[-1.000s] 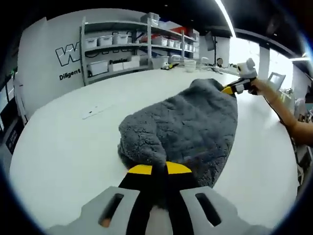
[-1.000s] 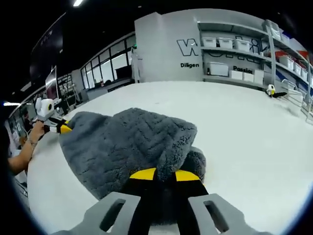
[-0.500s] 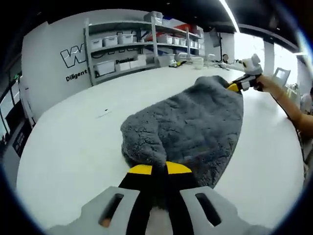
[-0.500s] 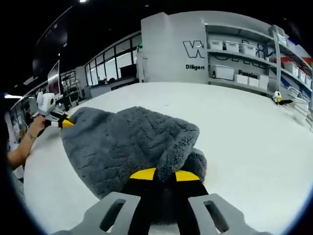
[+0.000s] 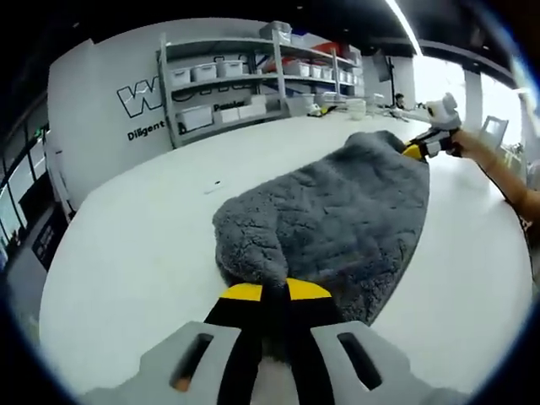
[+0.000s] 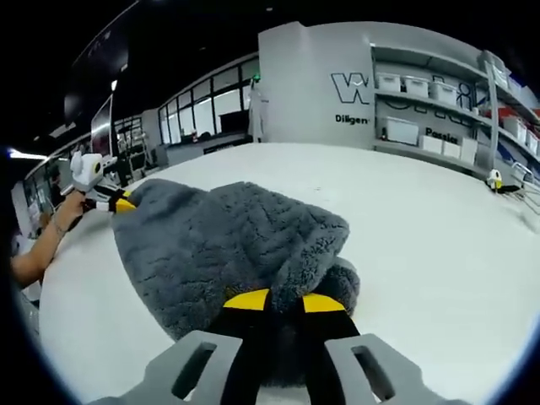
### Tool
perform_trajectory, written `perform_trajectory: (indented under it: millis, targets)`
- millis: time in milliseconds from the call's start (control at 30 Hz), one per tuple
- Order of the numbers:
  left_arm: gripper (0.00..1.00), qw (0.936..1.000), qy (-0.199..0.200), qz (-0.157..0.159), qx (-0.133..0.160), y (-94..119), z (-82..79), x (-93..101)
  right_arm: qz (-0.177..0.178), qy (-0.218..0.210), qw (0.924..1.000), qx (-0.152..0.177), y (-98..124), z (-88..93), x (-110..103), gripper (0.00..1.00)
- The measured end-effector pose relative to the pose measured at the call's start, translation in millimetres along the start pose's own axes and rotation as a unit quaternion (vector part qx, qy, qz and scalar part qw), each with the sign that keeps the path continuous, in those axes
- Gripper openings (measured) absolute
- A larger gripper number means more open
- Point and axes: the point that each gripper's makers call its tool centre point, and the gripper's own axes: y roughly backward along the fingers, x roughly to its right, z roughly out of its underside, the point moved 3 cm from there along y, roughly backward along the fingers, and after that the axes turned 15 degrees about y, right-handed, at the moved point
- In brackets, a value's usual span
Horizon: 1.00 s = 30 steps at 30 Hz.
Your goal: Open the folded towel by lifting each exposed corner and separating the folded layers until the towel lies flat within the target outline without major curled edges
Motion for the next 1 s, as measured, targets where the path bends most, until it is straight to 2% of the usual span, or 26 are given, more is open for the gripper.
perform_trajectory:
  millis: [467, 633, 867, 1000]
  targets:
    - [0.07, 0.9996, 0.015, -0.022, 0.003, 16.5, 4.0, -43.3, -0.029, 0.017, 0.9994, 0.003, -21.3, -18.5, -33.6, 0.09]
    - [0.07, 0.9992, 0.016, -0.035, 0.006, 21.2, 5.5, -53.2, -0.033, 0.021, 0.9992, 0.008, -30.0, -24.3, -39.0, 0.09]
    - [0.08, 0.9985, 0.017, -0.048, 0.017, 20.7, 6.4, -55.1, -0.033, 0.017, 0.9992, 0.015, -30.4, -25.7, -40.7, 0.1]
    - [0.13, 0.9982, 0.021, -0.049, 0.028, 23.6, 5.8, -54.2, -0.032, 0.007, 0.9993, 0.017, -27.4, -25.4, -42.5, 0.14]
